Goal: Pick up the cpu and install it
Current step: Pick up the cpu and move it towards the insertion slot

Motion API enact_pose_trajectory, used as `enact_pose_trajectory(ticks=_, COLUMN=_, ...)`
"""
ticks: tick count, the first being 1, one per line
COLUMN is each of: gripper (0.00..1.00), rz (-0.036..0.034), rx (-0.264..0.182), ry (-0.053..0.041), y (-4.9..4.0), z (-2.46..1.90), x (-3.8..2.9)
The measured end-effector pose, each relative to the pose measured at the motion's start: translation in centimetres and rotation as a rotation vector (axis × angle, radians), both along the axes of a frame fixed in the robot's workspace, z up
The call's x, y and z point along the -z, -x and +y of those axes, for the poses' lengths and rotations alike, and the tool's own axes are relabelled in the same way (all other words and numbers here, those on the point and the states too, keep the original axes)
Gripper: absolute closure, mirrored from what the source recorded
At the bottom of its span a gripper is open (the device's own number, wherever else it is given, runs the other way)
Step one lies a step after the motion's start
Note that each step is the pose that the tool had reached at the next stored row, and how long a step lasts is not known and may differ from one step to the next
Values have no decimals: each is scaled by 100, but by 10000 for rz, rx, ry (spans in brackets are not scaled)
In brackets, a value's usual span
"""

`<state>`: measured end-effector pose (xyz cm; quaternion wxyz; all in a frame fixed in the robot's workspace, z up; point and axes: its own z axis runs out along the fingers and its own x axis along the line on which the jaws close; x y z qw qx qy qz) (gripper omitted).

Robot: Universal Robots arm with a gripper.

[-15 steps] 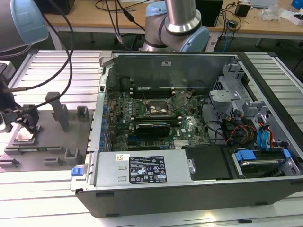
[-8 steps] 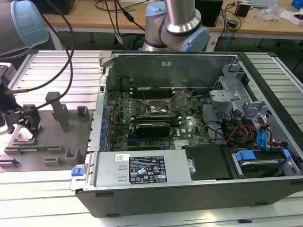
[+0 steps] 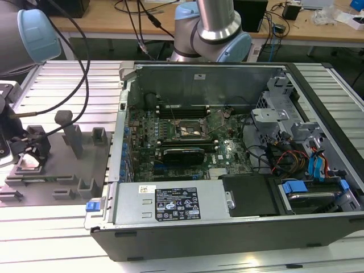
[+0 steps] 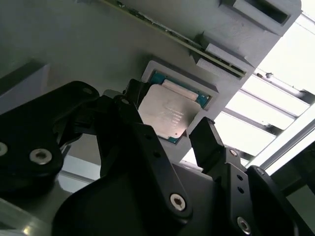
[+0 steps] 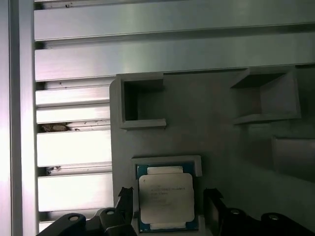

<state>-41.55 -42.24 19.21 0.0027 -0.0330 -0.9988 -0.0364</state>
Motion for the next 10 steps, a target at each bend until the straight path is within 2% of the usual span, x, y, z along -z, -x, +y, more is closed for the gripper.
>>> enact_pose_trajectory(ticks=10, gripper=32, rz=1, rx=-1, ry=1, y=1, z=32, x=31)
